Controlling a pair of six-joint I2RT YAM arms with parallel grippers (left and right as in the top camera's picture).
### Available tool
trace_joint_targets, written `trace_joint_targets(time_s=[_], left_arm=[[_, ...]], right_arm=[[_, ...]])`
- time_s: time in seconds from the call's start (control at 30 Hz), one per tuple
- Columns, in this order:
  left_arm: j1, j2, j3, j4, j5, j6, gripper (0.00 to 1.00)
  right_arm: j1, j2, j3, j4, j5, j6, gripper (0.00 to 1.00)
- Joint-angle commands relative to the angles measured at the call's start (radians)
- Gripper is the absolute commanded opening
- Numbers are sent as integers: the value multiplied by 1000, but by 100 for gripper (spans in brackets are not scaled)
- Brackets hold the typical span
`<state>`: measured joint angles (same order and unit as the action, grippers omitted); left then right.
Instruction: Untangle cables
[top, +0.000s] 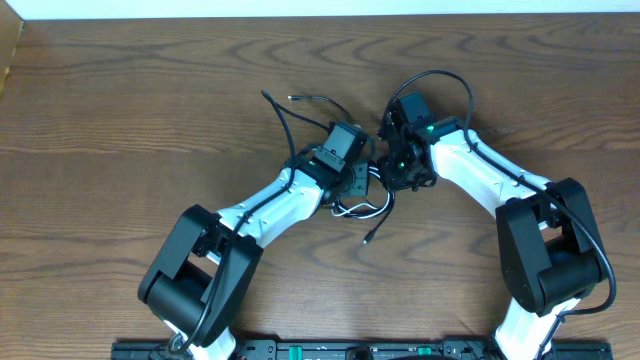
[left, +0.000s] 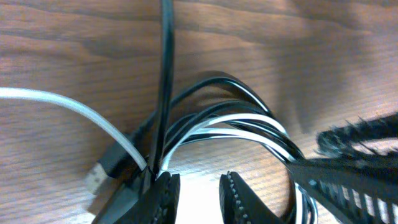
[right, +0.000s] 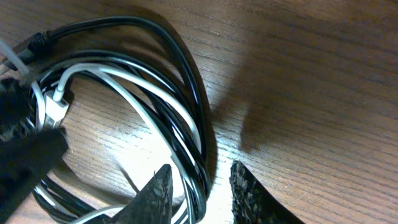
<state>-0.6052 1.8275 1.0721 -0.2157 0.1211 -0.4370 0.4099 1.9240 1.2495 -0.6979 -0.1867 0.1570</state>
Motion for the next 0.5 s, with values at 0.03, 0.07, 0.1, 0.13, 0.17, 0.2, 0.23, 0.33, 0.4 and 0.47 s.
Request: trace_joint_targets(time_s=[0.03, 0.07, 0.1, 0.13, 0.17, 0.2, 0.23, 0.33, 0.4, 0.47], left_arm=[[20, 4, -4, -11, -34, 11, 29], [23, 4, -5, -11, -34, 11, 29], [25, 4, -6, -11, -34, 11, 29], [26, 4, -6, -11, -37, 11, 30], [27, 4, -6, -11, -39, 11, 30], [28, 4, -6, -11, -45, 10, 31], [28, 4, -6, -11, -53, 11, 31], [28, 4, -6, -18, -89, 11, 34], [28, 4, -6, -23, -111, 11, 34], [28, 4, -6, -35, -137, 10, 34]], right_arm=[[5, 9, -3, 0, -12, 14, 28], [7, 10, -3, 3, -12, 14, 29], [10, 12, -3, 4, -11, 14, 33], [13, 14, -3, 6, -11, 10, 38], [17, 21, -3, 8, -11, 6, 43], [21, 26, -3, 10, -11, 6, 45], [26, 34, -3, 14, -11, 6, 47], [41, 60, -3, 29, -11, -2, 50], [45, 70, -2, 32, -8, -5, 49], [43, 70, -2, 32, -7, -5, 47]])
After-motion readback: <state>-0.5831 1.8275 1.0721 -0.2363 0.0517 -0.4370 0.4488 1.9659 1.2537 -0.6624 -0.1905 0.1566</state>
